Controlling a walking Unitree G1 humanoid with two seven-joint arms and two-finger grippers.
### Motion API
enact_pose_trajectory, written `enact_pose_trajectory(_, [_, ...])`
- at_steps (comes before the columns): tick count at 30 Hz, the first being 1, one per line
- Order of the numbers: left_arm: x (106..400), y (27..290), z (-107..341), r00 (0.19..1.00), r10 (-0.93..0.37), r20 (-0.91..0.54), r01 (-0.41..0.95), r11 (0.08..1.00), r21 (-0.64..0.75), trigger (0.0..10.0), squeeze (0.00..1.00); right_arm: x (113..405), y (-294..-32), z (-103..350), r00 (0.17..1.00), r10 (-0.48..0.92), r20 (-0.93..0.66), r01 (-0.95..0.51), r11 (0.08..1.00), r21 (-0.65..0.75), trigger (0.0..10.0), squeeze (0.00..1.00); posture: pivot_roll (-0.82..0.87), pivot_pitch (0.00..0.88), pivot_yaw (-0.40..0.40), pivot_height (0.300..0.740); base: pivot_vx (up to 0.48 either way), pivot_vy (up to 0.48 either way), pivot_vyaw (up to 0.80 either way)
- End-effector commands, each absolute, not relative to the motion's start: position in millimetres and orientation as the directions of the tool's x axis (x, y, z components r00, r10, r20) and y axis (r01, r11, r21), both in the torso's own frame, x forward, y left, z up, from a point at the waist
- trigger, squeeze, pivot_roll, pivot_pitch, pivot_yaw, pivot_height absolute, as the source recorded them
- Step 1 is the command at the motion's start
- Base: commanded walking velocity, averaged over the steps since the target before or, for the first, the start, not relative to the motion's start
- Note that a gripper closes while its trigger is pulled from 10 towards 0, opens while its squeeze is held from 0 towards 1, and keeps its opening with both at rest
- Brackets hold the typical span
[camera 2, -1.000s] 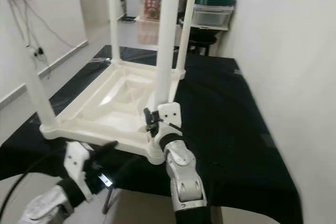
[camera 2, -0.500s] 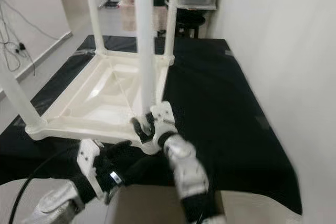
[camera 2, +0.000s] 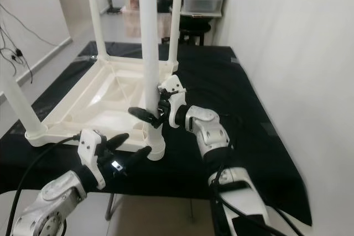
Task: Building children table
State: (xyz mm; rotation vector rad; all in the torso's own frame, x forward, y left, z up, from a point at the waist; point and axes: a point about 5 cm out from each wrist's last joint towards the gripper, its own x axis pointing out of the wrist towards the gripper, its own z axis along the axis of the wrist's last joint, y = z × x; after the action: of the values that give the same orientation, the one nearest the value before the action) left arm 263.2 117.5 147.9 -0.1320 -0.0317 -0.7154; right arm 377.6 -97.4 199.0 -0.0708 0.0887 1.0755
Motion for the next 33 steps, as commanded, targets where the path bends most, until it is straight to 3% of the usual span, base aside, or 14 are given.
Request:
enact_pose_trajectory(1, [267.4, 125.8, 142.0, 0.767, -0.64, 0.043, 0.641, 0.761, -0.102, 10.0, 0.0, 379.8, -92.9, 204.1, 0.404, 0.907, -0.118, -0.914, 0.405, -0.013, 0.0, 0.0, 0.01, 0.0, -0.045, 0.74, 0.0, 0.0, 0.0])
enact_pose_trajectory(8, [271.8, 123.9, 136.6, 0.772, -0.635, 0.03, 0.635, 0.766, -0.104, 10.0, 0.0, 382.7, -107.5, 202.8, 0.392, 0.911, -0.13, -0.918, 0.397, 0.012, 0.0, 0.0, 0.01, 0.0, -0.05, 0.74, 0.0, 0.0, 0.0])
enact_pose_trajectory(15, [273.7, 124.3, 130.1, 0.798, -0.603, 0.005, 0.6, 0.793, -0.104, 10.0, 0.0, 375.7, -124.0, 166.4, 0.552, 0.816, -0.174, -0.825, 0.564, 0.027, 0.0, 0.0, 0.0, 0.0, -0.067, 0.74, 0.0, 0.0, 0.0])
enact_pose_trajectory(17, [273.7, 124.3, 130.1, 0.798, -0.603, 0.005, 0.6, 0.793, -0.104, 10.0, 0.0, 375.7, -124.0, 166.4, 0.552, 0.816, -0.174, -0.825, 0.564, 0.027, 0.0, 0.0, 0.0, 0.0, -0.067, 0.74, 0.0, 0.0, 0.0])
enact_pose_trajectory(18, [273.1, 125.1, 130.5, 0.803, -0.596, 0.01, 0.594, 0.797, -0.107, 10.0, 0.0, 373.1, -123.3, 157.9, 0.608, 0.773, -0.181, -0.781, 0.624, 0.041, 0.0, 0.0, 0.01, 0.0, -0.072, 0.74, 0.0, 0.0, 0.0])
enact_pose_trajectory(19, [273.7, 126.3, 131.3, 0.796, -0.605, 0.013, 0.603, 0.79, -0.11, 10.0, 0.0, 360.1, -103.1, 138.1, 0.749, 0.633, -0.196, -0.639, 0.768, 0.041, 0.0, 0.0, -0.01, 0.0, -0.041, 0.74, 0.0, 0.0, 0.0])
enact_pose_trajectory(20, [273.7, 126.3, 131.3, 0.796, -0.605, 0.013, 0.603, 0.79, -0.11, 10.0, 0.0, 360.1, -103.1, 138.1, 0.749, 0.633, -0.196, -0.639, 0.768, 0.041, 0.0, 0.0, -0.01, 0.0, -0.041, 0.74, 0.0, 0.0, 0.0])
enact_pose_trajectory(22, [275.3, 126.6, 131.0, 0.778, -0.629, 0.009, 0.626, 0.773, -0.108, 10.0, 0.0, 344.1, -81.0, 135.8, 0.878, 0.454, -0.153, -0.454, 0.89, 0.036, 0.0, 0.0, -0.03, 0.0, -0.017, 0.74, 0.0, 0.0, 0.0])
enact_pose_trajectory(28, [280.1, 124.2, 129.7, 0.759, -0.651, 0.004, 0.648, 0.755, -0.101, 10.0, 0.0, 357.8, -82.1, 134.8, 0.908, 0.39, -0.154, -0.397, 0.917, -0.02, 0.0, 0.0, -0.01, 0.0, -0.053, 0.74, 0.0, 0.0, 0.0])
enact_pose_trajectory(32, [282.1, 126.1, 129.0, 0.788, -0.615, 0.024, 0.612, 0.781, -0.124, 10.0, 0.0, 357.7, -85.5, 135.5, 0.923, 0.35, -0.157, -0.361, 0.931, -0.046, 0.0, 0.0, -0.01, 0.0, -0.057, 0.74, 0.0, 0.0, 0.0])
enact_pose_trajectory(33, [282.8, 126.6, 129.0, 0.795, -0.606, 0.026, 0.604, 0.787, -0.125, 10.0, 0.0, 358.0, -86.8, 134.2, 0.919, 0.351, -0.178, -0.365, 0.93, -0.047, 10.0, 0.0, -0.01, 0.0, -0.058, 0.74, 0.0, 0.0, 0.0])
